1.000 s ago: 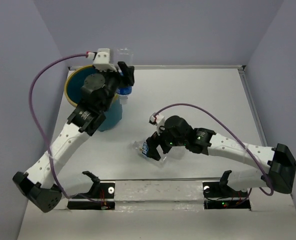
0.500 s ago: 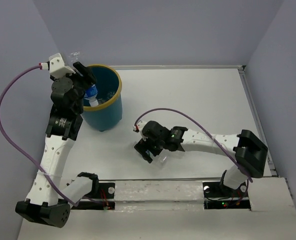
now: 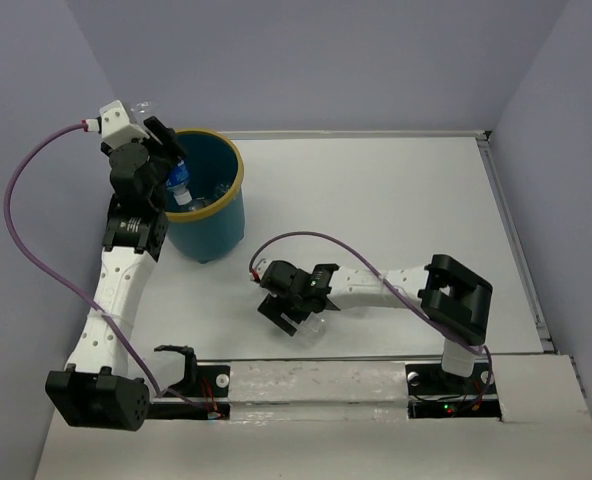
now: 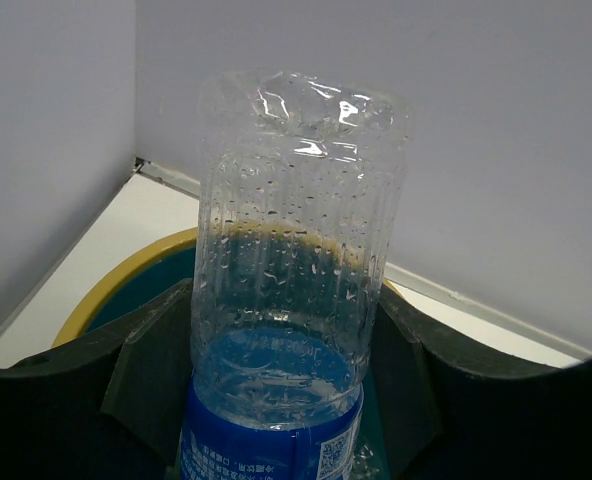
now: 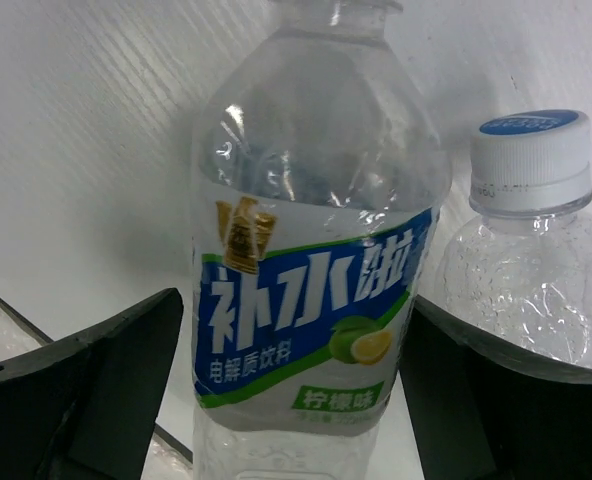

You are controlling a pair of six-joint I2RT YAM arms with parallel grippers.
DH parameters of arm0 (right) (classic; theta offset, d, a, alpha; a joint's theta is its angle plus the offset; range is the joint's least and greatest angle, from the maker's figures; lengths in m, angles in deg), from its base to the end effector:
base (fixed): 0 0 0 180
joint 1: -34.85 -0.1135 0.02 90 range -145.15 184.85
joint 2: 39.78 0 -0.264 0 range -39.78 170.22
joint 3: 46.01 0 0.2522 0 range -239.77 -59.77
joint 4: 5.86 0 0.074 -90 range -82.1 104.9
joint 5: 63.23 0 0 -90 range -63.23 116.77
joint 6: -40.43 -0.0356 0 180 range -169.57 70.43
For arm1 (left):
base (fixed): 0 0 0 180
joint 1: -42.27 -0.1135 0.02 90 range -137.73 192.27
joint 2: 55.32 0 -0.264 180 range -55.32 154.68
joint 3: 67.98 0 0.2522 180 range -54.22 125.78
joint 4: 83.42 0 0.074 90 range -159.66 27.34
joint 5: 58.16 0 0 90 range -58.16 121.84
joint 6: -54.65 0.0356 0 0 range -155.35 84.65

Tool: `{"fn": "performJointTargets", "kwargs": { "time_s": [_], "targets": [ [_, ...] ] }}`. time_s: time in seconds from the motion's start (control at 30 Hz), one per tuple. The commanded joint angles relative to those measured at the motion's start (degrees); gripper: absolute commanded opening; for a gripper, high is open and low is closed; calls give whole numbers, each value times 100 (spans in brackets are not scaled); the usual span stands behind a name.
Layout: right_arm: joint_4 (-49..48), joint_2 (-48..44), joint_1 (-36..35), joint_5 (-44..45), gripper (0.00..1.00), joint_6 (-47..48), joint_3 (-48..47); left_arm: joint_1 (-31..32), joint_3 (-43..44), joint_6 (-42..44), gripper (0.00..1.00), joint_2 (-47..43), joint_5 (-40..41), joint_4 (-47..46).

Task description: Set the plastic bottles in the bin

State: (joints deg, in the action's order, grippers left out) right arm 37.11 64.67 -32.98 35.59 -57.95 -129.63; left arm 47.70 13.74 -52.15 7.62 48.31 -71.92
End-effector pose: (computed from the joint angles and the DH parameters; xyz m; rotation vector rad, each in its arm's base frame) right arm 0.1446 0.3404 0.1815 -1.2871 2.3513 0.2222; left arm 0.2458 -0.0132 0.4435 -0.3758 1.4004 -0.1101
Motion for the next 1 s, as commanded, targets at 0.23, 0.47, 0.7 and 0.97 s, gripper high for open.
{"fn": "performJointTargets", "kwargs": {
  "time_s": [0.23,0.47,0.7,0.97],
  "targets": [
    [-205,-345,-239,384,60,-208,-361,-104,-521,19,94,-202,-302,-952],
    [-372,-1250,-239,383,53,-173,-860,-95,-565,-96,99,-651,-768,-960],
    [-1470,-1173,-239,770,52,388,-2187,-95,-556,-104,99,-1318,-953,-925],
    [-2990,-294,-73,815,47,1146,-3936,-112,-846,-69,99,-1978,-593,-1092]
  ]
}}
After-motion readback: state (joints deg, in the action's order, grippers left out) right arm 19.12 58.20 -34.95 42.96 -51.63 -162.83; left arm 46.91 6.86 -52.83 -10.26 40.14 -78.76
